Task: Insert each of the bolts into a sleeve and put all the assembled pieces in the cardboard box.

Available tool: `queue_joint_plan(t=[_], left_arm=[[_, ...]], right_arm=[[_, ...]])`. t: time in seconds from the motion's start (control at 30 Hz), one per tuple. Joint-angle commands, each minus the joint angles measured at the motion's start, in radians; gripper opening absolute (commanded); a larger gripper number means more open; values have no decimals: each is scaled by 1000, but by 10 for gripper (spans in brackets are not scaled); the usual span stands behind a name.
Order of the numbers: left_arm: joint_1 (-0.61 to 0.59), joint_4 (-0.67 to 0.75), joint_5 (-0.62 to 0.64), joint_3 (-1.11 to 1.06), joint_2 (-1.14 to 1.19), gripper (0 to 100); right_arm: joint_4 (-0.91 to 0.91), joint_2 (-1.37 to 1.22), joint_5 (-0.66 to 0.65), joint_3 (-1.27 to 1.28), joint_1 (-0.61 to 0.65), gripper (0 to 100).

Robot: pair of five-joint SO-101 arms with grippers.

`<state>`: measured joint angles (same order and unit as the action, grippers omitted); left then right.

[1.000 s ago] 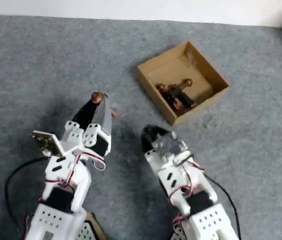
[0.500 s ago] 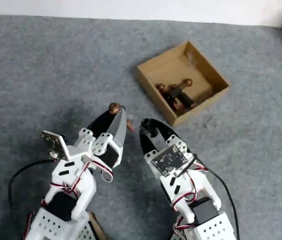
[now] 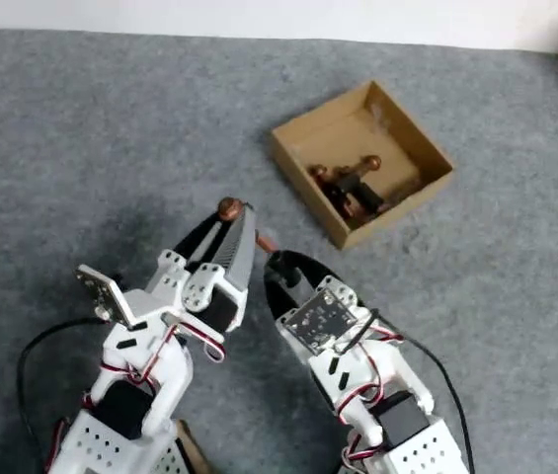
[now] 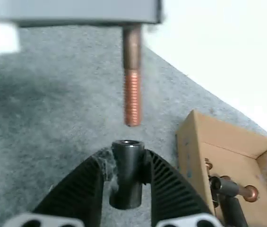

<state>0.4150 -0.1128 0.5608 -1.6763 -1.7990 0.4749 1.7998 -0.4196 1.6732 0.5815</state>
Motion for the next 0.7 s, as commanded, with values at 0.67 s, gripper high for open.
queue_joint_plan(t=[0.67], left_arm=[[16,-29,8,-19,-25,11]], right_arm=[[-48,16,-11,130,15,5]])
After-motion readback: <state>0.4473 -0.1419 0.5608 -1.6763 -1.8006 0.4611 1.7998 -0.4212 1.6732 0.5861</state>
